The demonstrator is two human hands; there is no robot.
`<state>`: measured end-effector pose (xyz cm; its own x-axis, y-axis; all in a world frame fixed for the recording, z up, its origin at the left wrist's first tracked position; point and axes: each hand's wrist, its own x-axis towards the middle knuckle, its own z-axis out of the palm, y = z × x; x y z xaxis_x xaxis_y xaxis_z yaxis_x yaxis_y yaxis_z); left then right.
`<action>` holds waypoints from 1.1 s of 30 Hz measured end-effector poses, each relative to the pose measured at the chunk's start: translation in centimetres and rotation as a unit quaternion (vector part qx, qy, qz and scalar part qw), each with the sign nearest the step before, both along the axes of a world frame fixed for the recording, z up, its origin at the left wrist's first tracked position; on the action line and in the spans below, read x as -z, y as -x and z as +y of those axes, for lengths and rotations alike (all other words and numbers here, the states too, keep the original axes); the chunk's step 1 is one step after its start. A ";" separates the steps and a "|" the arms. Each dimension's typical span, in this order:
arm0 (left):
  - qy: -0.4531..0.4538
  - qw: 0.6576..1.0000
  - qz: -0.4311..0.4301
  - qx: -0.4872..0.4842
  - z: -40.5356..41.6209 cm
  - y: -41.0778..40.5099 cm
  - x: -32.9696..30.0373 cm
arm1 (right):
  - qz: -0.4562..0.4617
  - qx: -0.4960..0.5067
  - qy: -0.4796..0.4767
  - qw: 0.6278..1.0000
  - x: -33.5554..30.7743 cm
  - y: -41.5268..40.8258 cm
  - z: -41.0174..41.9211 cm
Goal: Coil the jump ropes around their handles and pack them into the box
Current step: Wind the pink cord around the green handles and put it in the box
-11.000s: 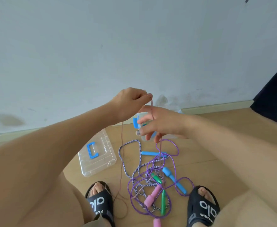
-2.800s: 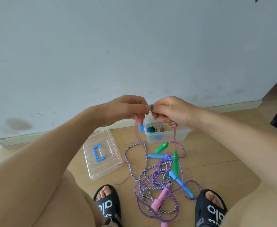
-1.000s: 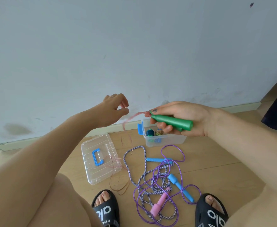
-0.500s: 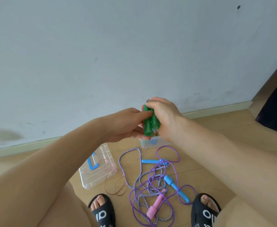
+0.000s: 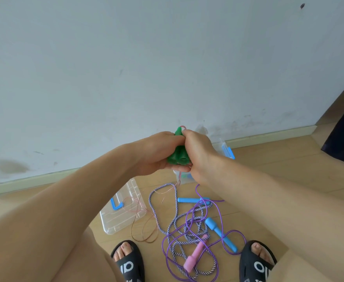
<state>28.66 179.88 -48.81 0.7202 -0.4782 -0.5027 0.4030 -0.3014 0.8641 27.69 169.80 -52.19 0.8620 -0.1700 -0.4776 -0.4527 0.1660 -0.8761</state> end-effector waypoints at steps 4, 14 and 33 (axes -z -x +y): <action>-0.024 0.999 -0.015 0.043 1.6 -0.3 -0.4 | -0.055 -0.007 0.193 0.980 0.1 -0.4 -1.9; -0.126 0.969 -0.100 0.186 5.4 -1.0 -0.6 | -0.145 -0.317 0.249 0.904 -1.0 0.3 -5.2; -0.155 0.959 -0.155 0.181 5.8 -0.9 -0.8 | -0.165 -0.293 0.184 0.924 -1.5 0.6 -5.6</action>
